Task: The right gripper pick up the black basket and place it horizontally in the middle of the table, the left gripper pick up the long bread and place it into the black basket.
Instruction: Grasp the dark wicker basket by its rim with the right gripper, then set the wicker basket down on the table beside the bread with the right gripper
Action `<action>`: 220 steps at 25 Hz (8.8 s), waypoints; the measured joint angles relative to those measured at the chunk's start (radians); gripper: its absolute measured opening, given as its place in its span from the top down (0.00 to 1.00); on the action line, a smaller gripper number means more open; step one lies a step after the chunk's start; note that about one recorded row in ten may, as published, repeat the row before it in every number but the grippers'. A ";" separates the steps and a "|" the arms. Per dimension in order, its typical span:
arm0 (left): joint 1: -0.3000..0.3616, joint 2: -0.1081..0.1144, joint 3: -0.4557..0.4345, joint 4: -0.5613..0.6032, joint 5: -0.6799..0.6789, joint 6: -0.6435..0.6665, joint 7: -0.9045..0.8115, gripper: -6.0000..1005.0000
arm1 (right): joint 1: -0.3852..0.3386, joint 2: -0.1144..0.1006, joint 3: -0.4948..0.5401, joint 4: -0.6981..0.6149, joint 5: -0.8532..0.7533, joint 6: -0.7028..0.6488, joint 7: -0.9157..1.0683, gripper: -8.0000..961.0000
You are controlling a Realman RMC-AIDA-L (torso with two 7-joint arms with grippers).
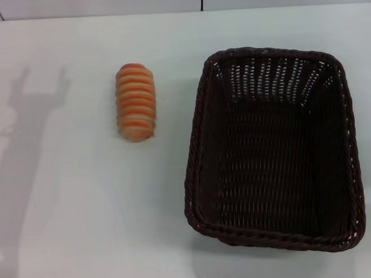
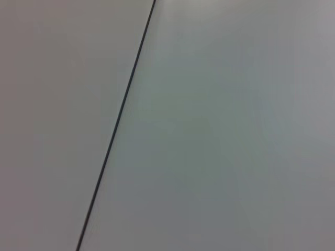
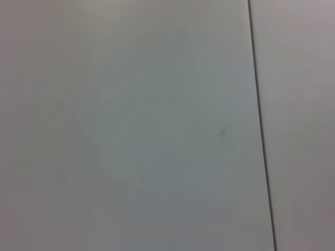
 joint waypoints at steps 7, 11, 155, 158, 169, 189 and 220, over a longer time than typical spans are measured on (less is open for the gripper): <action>-0.008 -0.002 -0.001 0.017 0.002 -0.009 0.003 0.19 | 0.008 -0.004 0.005 0.007 0.000 0.028 0.019 0.60; -0.007 -0.004 0.000 0.019 0.001 -0.009 0.009 0.19 | 0.008 -0.004 0.002 0.007 0.000 0.031 0.019 0.59; 0.014 -0.001 -0.058 0.109 -0.001 0.130 -0.048 0.19 | -0.156 -0.012 0.259 -1.433 -0.096 2.883 0.284 0.26; 0.013 -0.001 -0.058 0.109 -0.001 0.132 -0.051 0.19 | -0.156 -0.011 0.259 -1.413 -0.095 2.874 0.282 0.26; 0.012 -0.002 -0.058 0.109 -0.001 0.134 -0.052 0.19 | -0.151 -0.010 0.227 -1.351 -0.094 2.837 0.266 0.26; 0.017 -0.004 -0.057 0.109 -0.001 0.140 -0.052 0.19 | -0.155 -0.012 0.197 -1.337 -0.103 2.781 0.240 0.77; 0.012 -0.001 -0.073 0.152 -0.001 0.038 -0.038 0.19 | -0.043 -0.017 0.216 -1.454 0.084 2.360 -0.664 0.85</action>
